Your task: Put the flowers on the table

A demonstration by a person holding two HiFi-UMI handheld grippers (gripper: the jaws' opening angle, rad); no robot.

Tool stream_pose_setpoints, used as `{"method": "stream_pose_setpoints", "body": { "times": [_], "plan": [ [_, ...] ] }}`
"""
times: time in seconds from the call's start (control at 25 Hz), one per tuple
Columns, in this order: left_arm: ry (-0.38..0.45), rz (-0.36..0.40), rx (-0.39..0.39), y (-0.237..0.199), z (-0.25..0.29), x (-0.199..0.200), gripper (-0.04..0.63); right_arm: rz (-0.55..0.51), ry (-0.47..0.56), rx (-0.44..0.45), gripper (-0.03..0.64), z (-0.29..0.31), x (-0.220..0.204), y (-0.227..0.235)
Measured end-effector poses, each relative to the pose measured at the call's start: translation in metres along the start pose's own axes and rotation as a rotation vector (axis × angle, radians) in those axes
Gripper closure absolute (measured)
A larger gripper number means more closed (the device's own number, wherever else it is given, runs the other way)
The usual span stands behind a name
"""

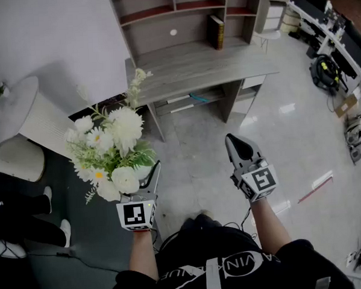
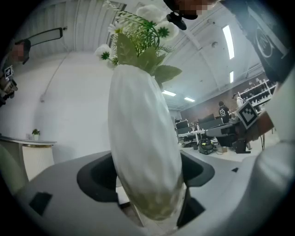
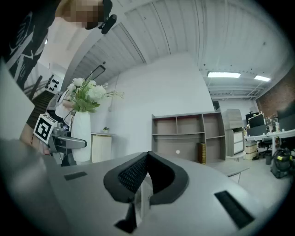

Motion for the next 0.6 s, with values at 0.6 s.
{"method": "stream_pose_setpoints", "body": {
  "times": [0.6],
  "plan": [
    [-0.025, -0.014, -0.002, 0.003, -0.007, 0.002, 0.202, 0.014, 0.023, -0.029, 0.607, -0.007, 0.008, -0.011]
  ]
}}
Point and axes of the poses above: the fingertips, and each gripper's own axes: z forward along the fingers, y to its right, x out of its top, the point moved 7 cm from there along -z, backward along the fingers, and after that the axes turned 1 degree about -x, right-handed, at the moved point
